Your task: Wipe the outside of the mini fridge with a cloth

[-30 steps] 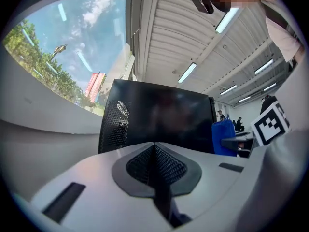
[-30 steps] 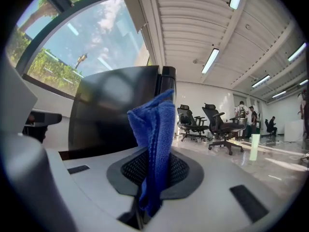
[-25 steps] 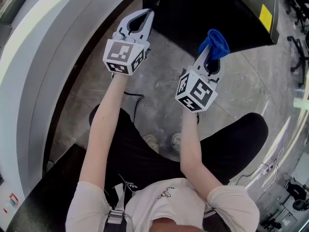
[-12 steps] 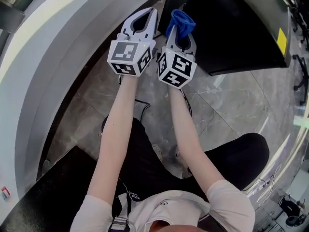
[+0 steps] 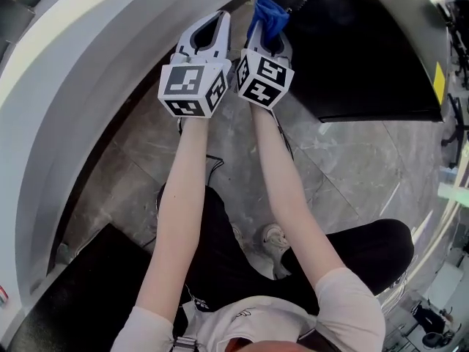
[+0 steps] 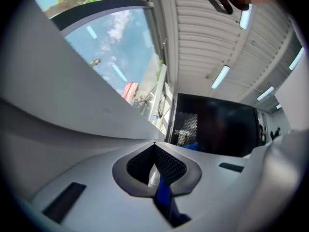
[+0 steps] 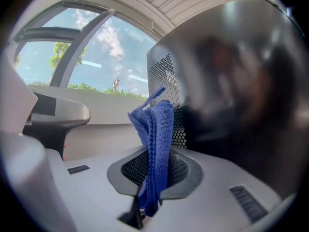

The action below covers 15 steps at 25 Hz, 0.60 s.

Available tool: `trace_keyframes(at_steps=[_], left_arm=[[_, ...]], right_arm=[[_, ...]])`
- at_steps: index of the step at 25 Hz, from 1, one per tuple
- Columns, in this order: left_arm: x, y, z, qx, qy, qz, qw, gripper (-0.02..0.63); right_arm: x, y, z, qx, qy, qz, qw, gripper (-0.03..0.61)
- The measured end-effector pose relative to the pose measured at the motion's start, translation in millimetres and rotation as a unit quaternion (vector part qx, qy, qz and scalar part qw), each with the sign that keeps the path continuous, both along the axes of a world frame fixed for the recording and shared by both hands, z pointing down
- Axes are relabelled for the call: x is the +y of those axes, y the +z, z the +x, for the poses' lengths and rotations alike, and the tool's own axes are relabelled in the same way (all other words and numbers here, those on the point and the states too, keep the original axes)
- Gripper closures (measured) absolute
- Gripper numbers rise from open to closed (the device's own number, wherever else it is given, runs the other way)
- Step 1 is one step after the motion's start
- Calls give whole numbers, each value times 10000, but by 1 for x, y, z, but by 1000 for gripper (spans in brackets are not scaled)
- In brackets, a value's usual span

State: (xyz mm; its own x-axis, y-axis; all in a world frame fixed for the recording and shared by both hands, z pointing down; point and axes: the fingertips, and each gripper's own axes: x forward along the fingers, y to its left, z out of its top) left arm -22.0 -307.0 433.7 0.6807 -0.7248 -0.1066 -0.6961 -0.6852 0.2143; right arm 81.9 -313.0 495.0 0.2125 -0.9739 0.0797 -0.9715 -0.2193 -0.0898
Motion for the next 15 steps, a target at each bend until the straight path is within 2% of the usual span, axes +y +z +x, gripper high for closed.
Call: trace_keyframes(at_steps=[2,3,9,15], left_arm=[[-6,0,-10,391,-161,-207,9989,609],[-7,0,-12,418,-194,-222,9987,609],[-1,6,-6,-26,-59,-87,9999,609],[0,12,-6,-72,-67,-109,9999,609]], right_arm=[[-2,5,2,-42,76,-56,9999,506],[-1,9,5,-84,173,-95,9998,506],[4,13,15,101,522,-195,9984,506],[12,13,19,271,604,-272,9974,506]])
